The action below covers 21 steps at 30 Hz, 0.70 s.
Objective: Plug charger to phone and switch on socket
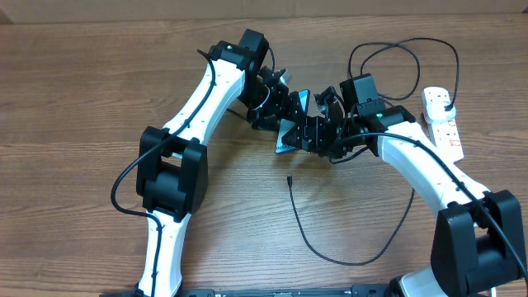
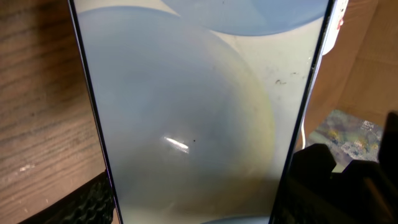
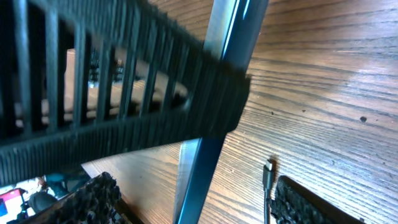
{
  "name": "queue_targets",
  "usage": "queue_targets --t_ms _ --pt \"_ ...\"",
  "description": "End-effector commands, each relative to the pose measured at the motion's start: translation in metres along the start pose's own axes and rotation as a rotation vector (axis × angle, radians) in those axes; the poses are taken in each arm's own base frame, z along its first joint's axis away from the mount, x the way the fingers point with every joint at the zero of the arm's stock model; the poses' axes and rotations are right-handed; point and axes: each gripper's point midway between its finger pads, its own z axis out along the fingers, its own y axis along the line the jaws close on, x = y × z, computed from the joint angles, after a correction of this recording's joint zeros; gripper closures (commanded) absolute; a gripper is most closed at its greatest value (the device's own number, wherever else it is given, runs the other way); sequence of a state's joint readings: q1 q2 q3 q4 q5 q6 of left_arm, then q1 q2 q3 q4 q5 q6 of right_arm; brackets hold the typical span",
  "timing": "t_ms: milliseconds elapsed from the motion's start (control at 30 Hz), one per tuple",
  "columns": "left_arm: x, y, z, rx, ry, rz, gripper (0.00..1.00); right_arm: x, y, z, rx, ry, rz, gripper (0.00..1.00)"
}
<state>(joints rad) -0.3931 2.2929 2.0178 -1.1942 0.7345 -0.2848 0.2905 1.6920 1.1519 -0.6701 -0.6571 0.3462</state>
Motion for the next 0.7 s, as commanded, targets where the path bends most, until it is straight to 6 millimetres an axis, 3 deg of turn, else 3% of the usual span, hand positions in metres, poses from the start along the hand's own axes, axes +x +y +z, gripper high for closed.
queue_targets --t_ms 0,200,400,633,667 --pt "-0.003 -0.024 -0.014 0.069 -0.029 0.017 0.24 0.001 0.017 -0.001 -0.081 0.023 0.004 0.17" --pt "0.006 -0.037 -0.023 0.190 0.024 -0.029 0.24 0.006 0.031 -0.004 -0.167 0.058 0.005 0.13" --pt "0.013 -0.034 -0.025 0.191 0.050 -0.068 0.22 0.002 0.033 -0.005 -0.167 0.046 0.020 0.13" --pt "0.008 -0.017 -0.022 0.088 0.020 -0.067 0.22 -0.009 0.034 -0.005 -0.164 -0.002 -0.012 0.43" --pt "0.008 -0.018 -0.022 0.090 0.019 -0.065 0.22 -0.010 0.033 -0.004 -0.157 -0.007 -0.013 0.44"
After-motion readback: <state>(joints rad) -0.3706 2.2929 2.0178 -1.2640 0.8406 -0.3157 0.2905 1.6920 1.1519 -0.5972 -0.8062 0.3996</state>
